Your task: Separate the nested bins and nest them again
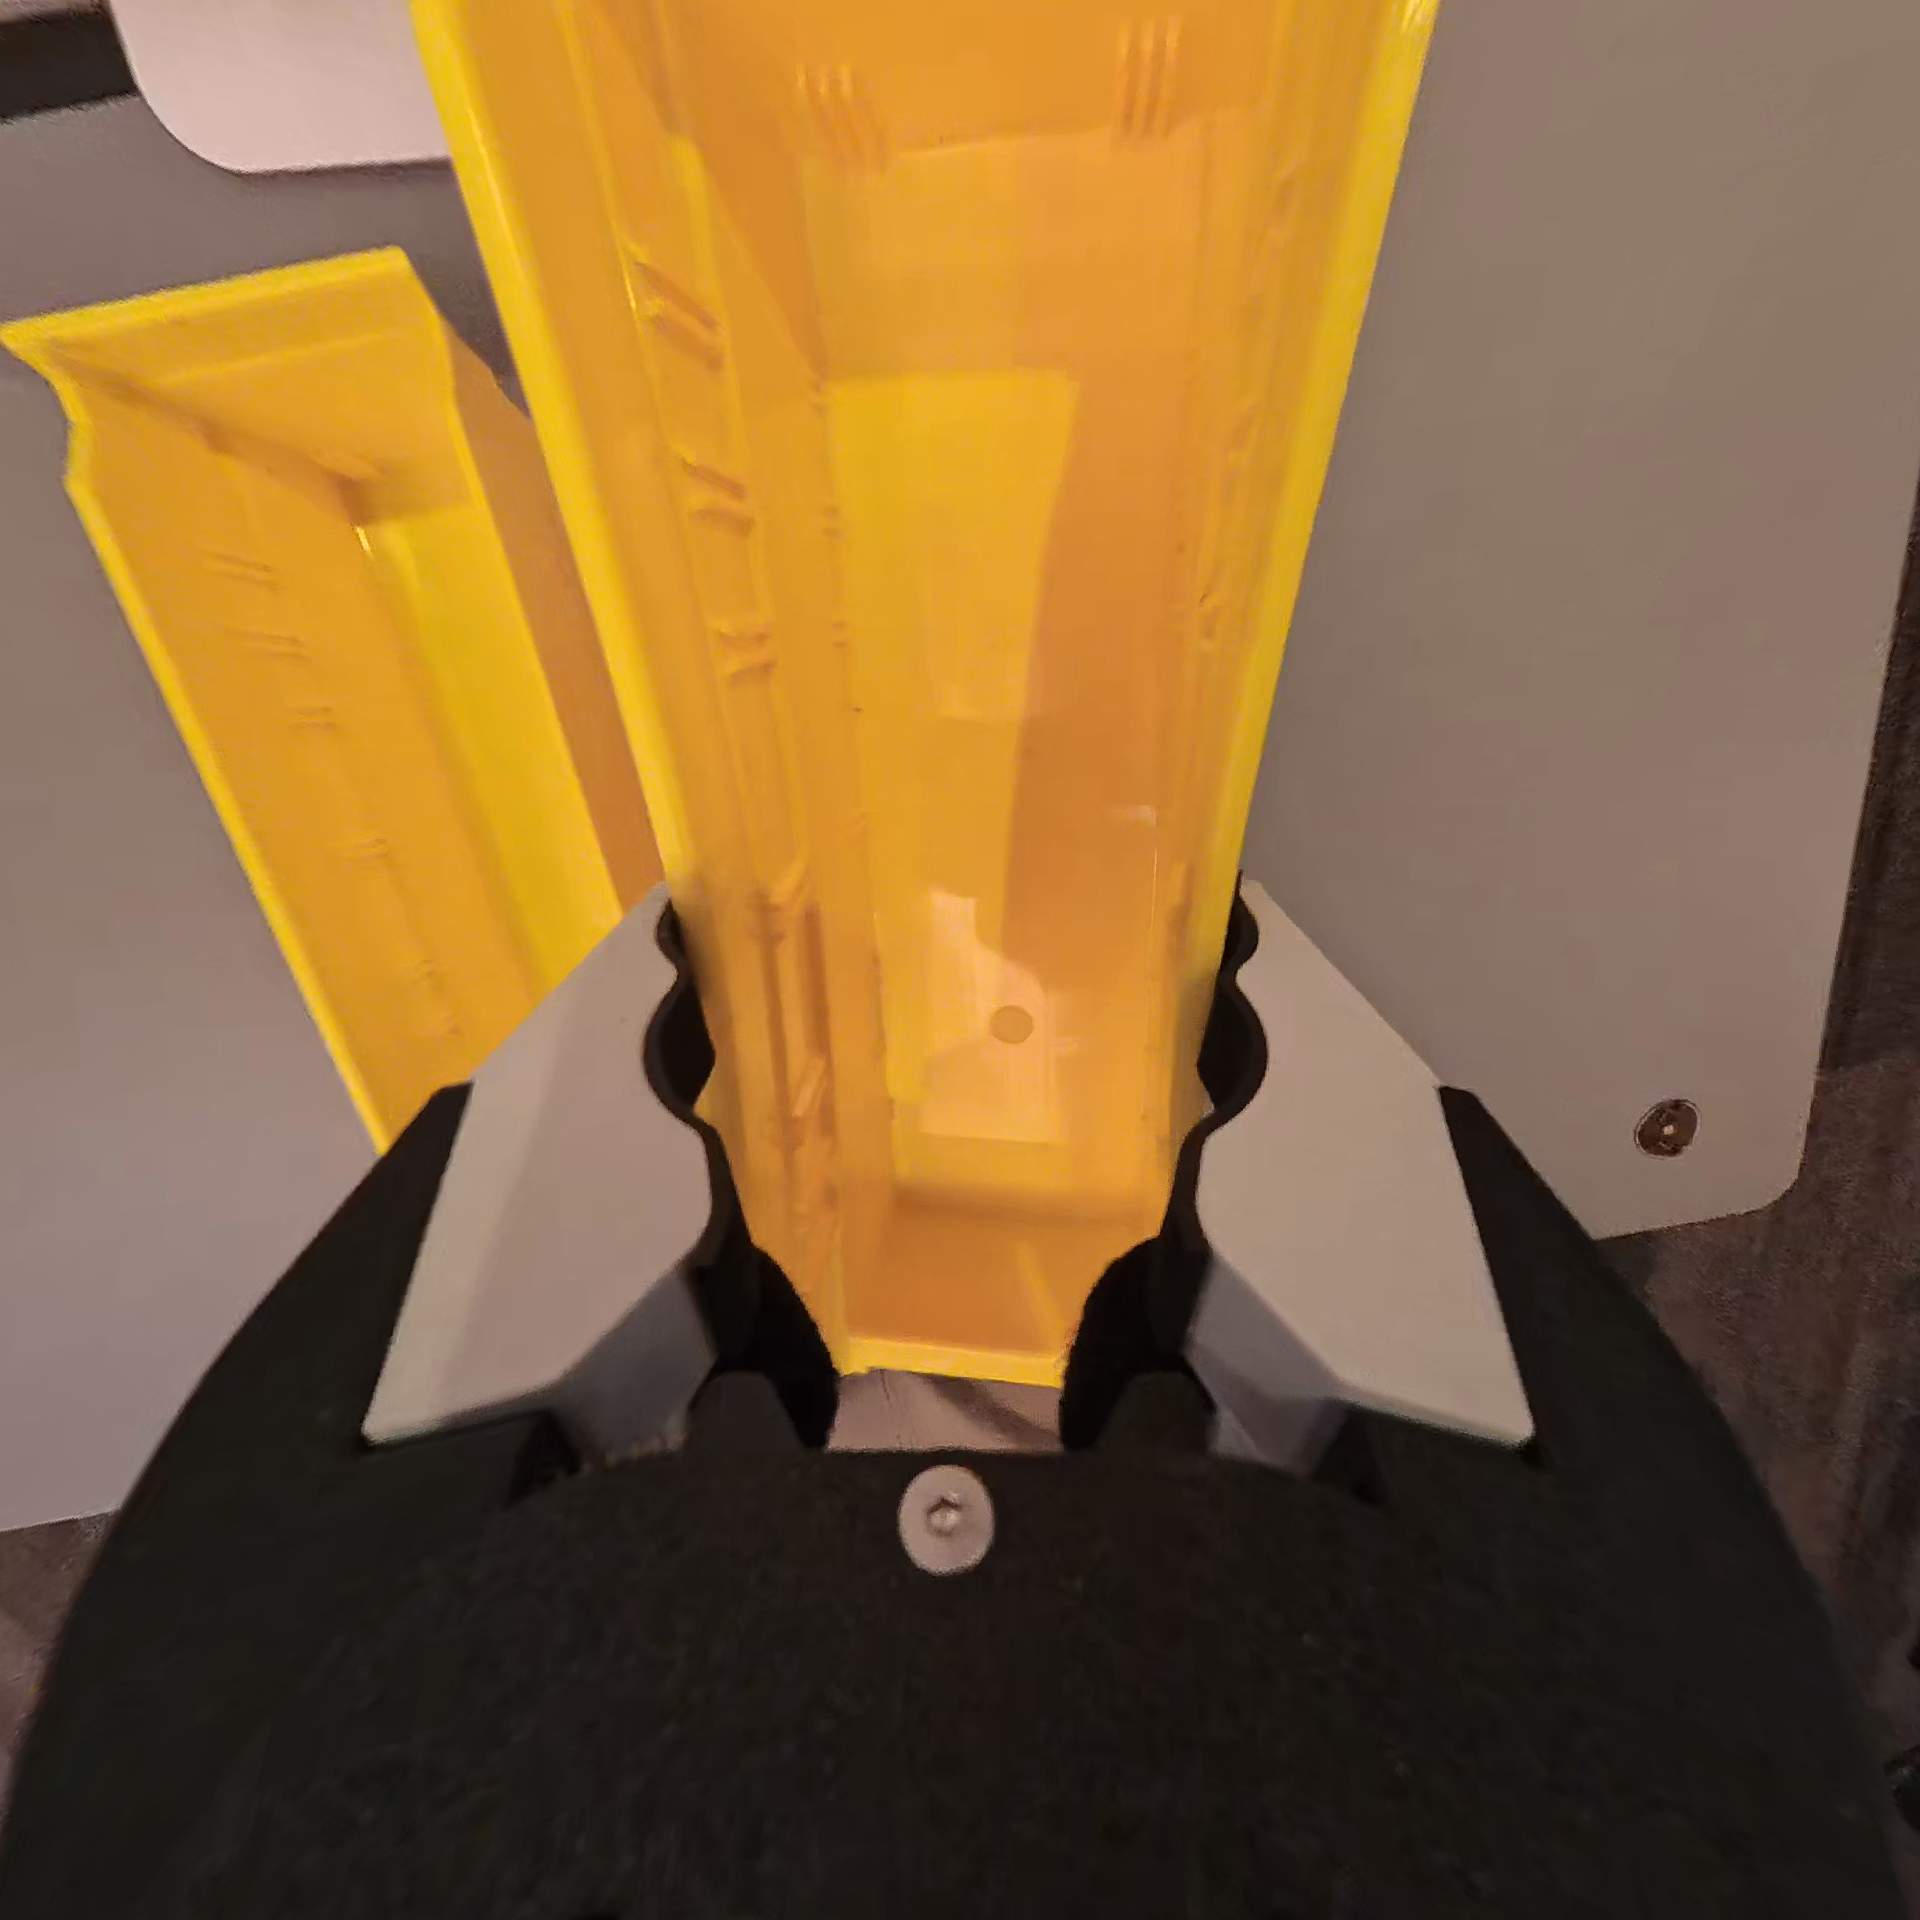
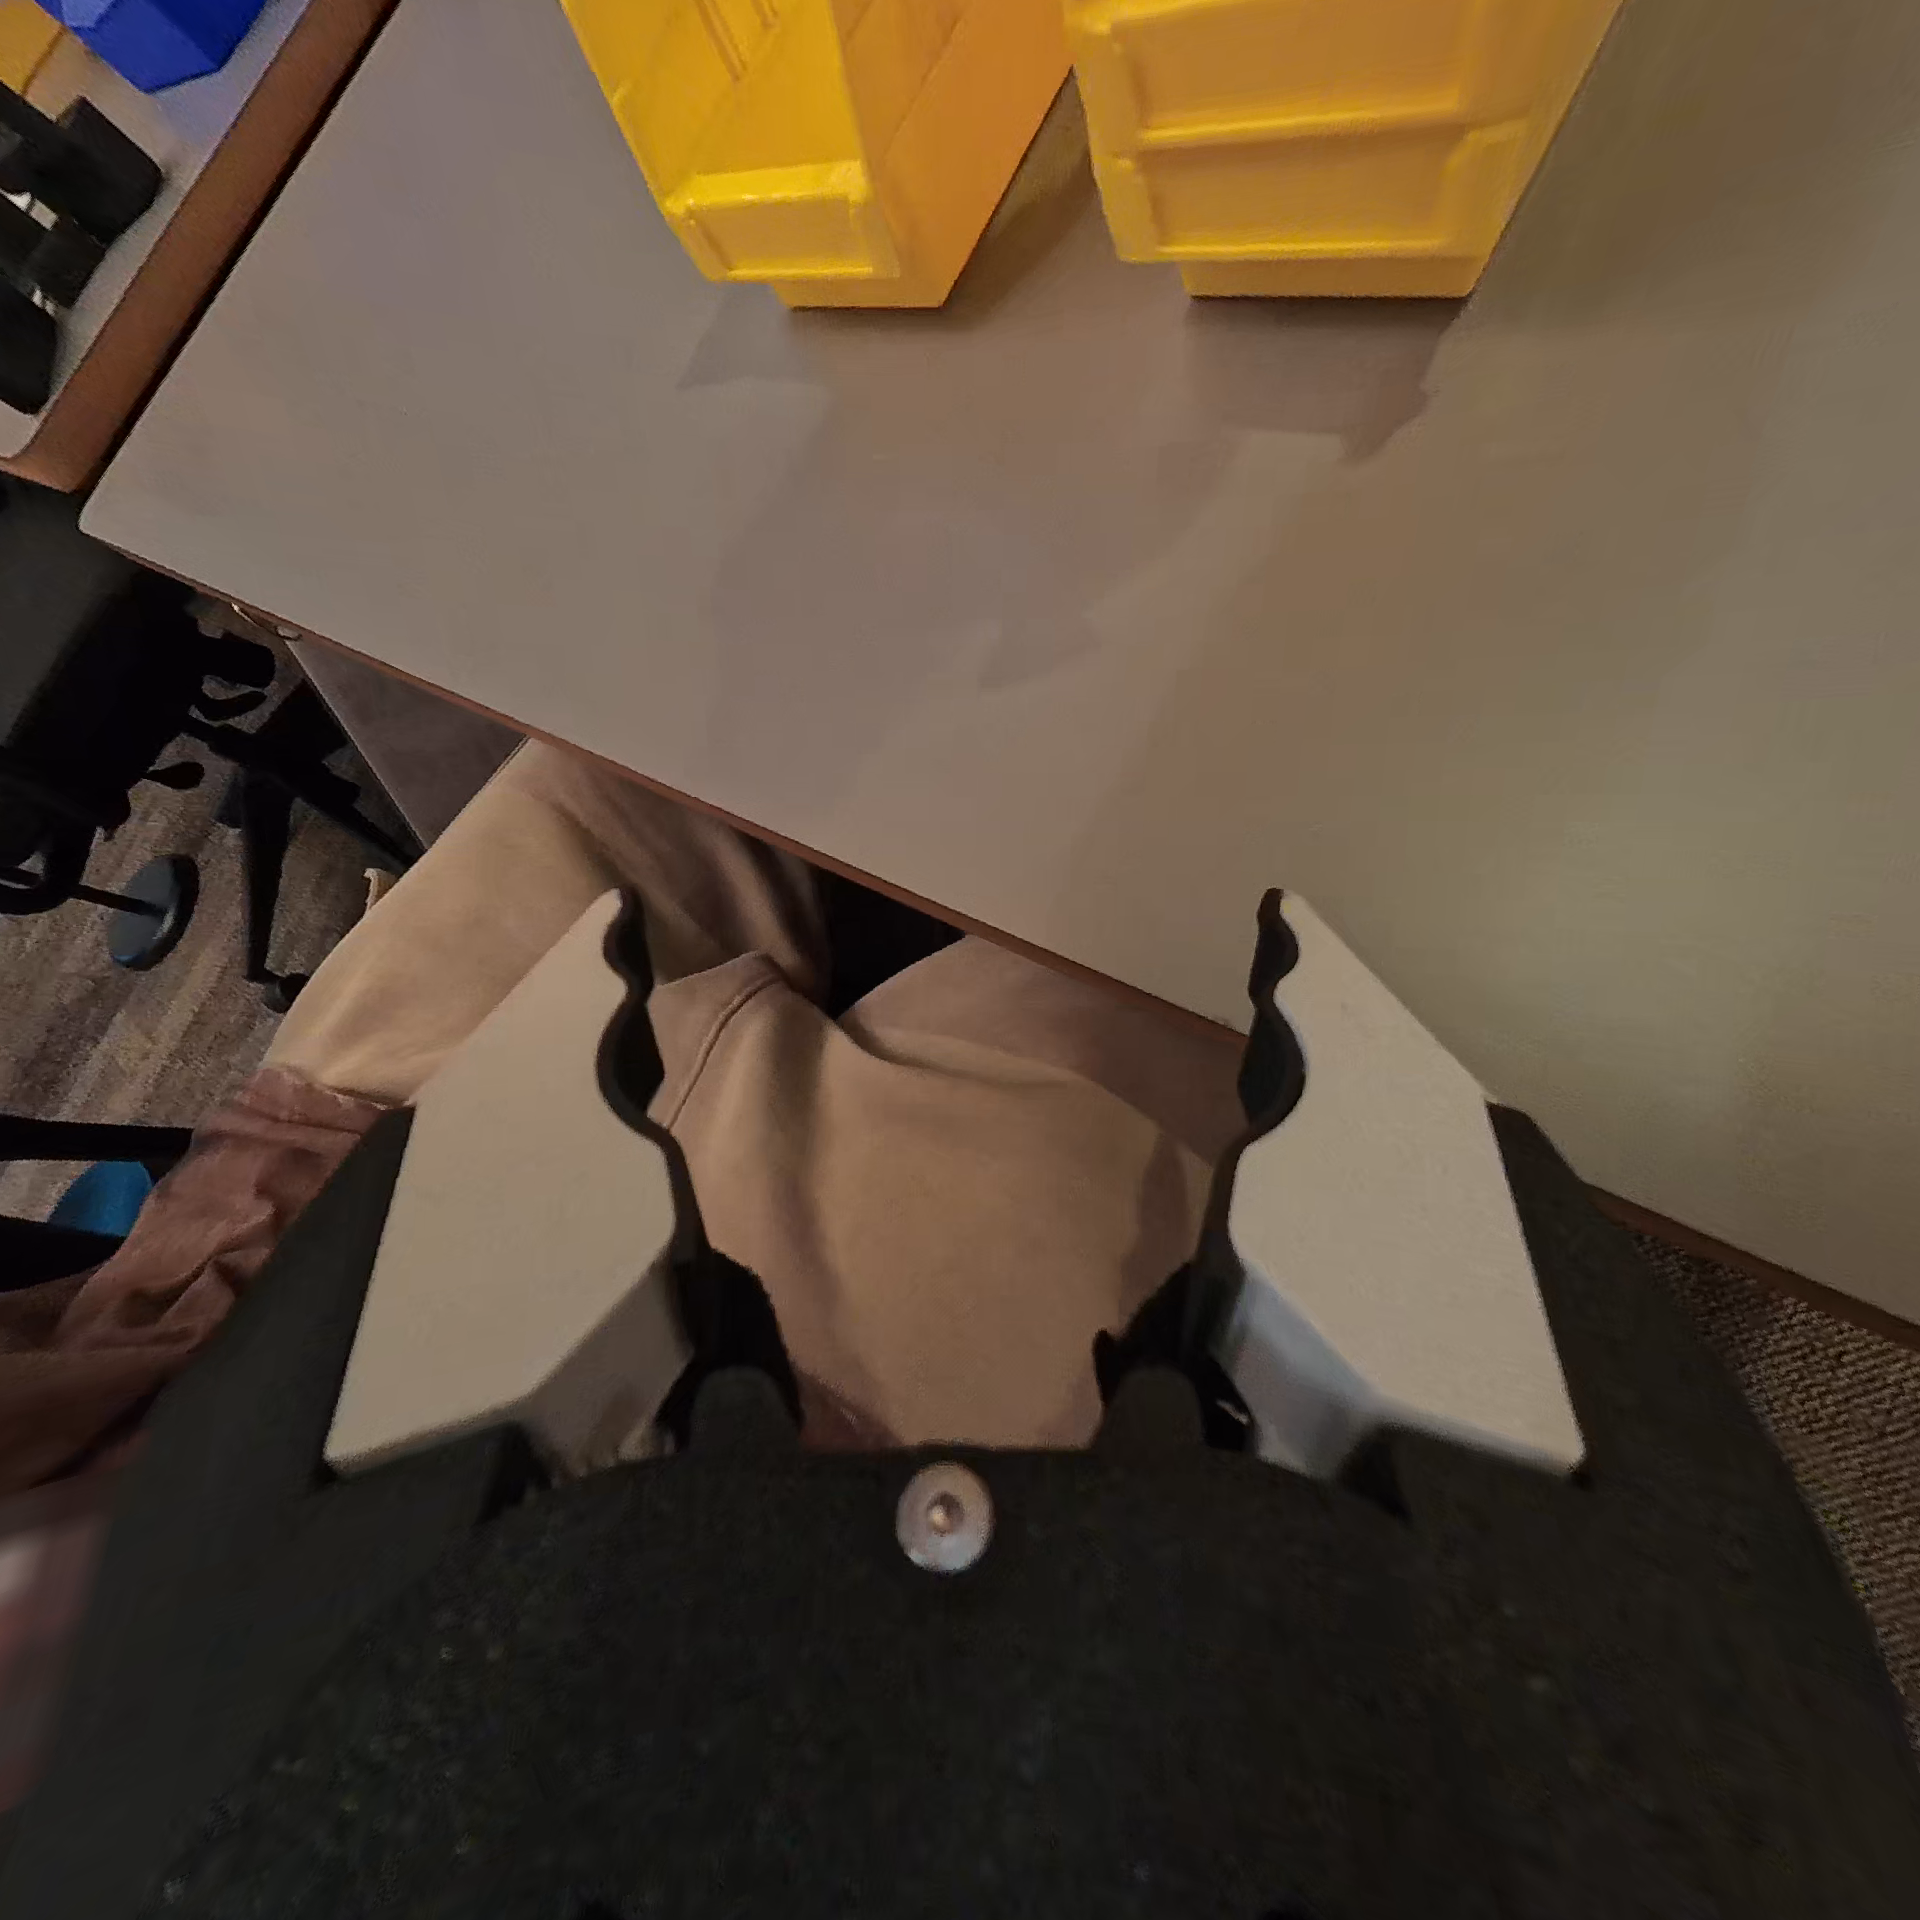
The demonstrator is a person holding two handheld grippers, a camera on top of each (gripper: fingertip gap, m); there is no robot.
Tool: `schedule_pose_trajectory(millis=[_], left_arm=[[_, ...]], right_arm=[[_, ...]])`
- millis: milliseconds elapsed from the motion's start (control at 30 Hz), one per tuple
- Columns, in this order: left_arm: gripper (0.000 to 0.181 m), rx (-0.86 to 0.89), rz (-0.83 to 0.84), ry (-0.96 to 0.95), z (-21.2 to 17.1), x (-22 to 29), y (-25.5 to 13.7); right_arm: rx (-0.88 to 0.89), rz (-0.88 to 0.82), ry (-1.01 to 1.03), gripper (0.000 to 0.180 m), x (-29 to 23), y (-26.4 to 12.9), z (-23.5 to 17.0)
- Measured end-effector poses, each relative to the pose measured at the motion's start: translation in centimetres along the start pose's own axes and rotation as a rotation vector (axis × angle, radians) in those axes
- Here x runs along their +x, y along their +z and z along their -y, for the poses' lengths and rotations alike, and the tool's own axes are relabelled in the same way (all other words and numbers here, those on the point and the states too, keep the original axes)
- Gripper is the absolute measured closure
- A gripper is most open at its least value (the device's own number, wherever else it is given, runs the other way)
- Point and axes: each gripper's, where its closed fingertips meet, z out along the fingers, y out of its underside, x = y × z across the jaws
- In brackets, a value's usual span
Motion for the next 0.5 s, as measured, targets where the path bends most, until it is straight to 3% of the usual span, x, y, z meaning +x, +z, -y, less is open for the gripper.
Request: schedule_pose_trajectory(millis=[500], left_arm=[[0.078, -0.038, 0.132, -0.063, 1.0, 0.2, 4.7]], right_arm=[[0.006, 0.034, 0.053, 0.066, 0.8, -0.3, 0.6]])
